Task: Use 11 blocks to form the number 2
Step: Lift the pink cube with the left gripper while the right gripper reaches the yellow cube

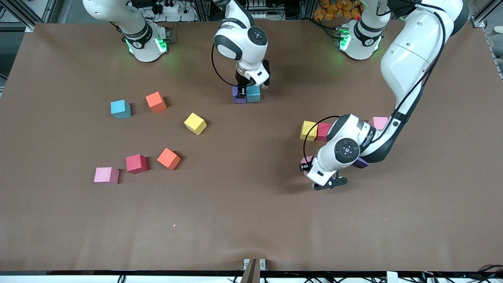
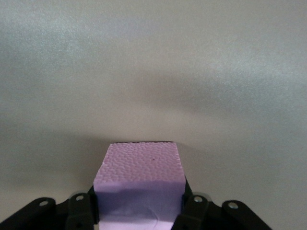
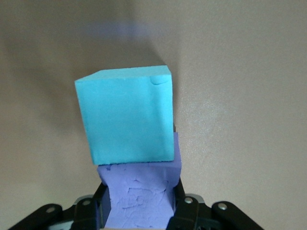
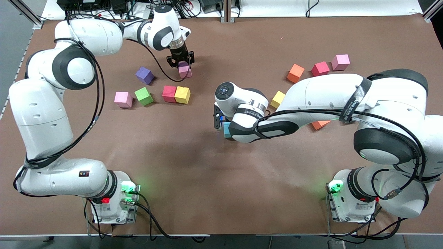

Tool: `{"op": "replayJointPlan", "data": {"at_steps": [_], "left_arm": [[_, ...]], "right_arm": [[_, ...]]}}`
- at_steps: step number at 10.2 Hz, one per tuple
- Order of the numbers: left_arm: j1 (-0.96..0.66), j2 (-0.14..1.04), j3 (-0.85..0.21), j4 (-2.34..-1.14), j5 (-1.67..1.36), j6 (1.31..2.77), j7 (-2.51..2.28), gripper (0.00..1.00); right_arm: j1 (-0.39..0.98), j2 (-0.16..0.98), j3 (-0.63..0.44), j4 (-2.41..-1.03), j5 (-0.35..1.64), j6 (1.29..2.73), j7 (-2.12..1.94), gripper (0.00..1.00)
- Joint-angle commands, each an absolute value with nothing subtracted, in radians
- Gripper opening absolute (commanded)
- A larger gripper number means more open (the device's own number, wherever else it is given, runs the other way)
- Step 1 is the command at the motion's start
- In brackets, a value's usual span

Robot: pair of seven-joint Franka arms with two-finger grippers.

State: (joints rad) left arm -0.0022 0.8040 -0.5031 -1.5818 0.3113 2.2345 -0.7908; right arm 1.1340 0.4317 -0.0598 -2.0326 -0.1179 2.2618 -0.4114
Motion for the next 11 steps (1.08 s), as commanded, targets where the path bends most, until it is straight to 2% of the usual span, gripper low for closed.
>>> {"op": "replayJointPlan", "data": {"at_steps": [1,2,3,4,7,11], "left_arm": [[0.005,0.793,-0.5,-1.569,0.334,2.233,-0.805,0.5],[0.005,0.789,-0.5,-1.569,0.334,2.233,-0.804,0.5],[0.006,0.782,-0.5,-1.569,0.334,2.233,-0.807,0.49],[0.008,0.77,-0.502,-1.571,0.334,2.229,-0.805,0.49],[0.009,0.721,-0.508,-1.575,0.333,2.18,-0.805,0.47],[0.008,0.606,-0.511,-1.583,0.26,2.045,-0.866,0.48]], "right_arm": [[1.127,0.448,-0.058,-2.013,-0.133,2.261,-0.42,0.39],[1.127,0.448,-0.058,-2.013,-0.133,2.261,-0.42,0.44],[1.127,0.448,-0.058,-2.013,-0.132,2.26,-0.419,0.66],[1.127,0.448,-0.058,-2.013,-0.132,2.258,-0.417,0.98],[1.126,0.436,-0.058,-2.013,-0.13,2.244,-0.419,1.0],[1.126,0.358,-0.058,-2.017,-0.13,2.163,-0.419,1.0]]}}
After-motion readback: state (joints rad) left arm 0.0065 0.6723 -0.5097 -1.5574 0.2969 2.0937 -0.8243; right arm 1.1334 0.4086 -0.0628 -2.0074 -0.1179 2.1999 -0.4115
